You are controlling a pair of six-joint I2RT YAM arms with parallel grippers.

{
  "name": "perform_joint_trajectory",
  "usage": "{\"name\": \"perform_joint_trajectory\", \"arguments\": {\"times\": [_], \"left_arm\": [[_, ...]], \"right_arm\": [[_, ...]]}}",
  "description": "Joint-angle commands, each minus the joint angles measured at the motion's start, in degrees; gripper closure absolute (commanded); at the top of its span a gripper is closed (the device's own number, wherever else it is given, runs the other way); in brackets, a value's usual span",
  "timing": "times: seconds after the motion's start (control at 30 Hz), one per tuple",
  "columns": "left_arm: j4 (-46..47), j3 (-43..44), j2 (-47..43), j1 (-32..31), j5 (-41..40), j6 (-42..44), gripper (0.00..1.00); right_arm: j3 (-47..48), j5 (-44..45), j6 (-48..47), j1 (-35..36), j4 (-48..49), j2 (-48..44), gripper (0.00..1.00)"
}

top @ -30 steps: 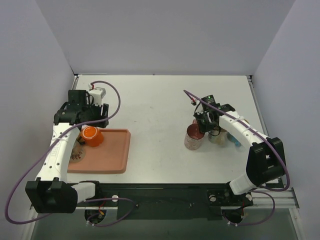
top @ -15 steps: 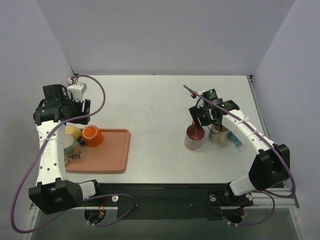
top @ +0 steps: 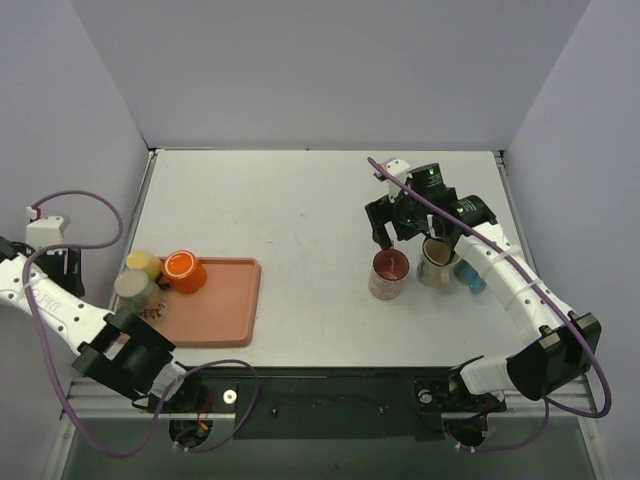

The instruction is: Turn the mug right side up

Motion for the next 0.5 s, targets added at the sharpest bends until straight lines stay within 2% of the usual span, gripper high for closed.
{"name": "perform_joint_trajectory", "arguments": {"times": [0.0,0.2,0.33,0.47], "left_arm": [[-14.12,-3.7,3.1,7.96,4.54,22.41,0.32],[-4.81,-21.28,-5.77,8.59,6.38,41.46,0.32],[3.7,-29.21,-9.82,7.01,7.27,44.57,0.32],[7.23,-31.68,-7.02,6.3,9.1,44.66,0.32]], "right_arm": [[0.39,-2.99,-0.54,0.62,-0.99,1.24,0.14],[-1.36,-0.63,0.6,2.91,-0.99,-0.34,0.14],[-2.42,1.13,2.1,5.01,-0.9,-1.57,0.14],[-2.86,2.45,3.76,7.3,-0.99,-2.28,0.14]]}}
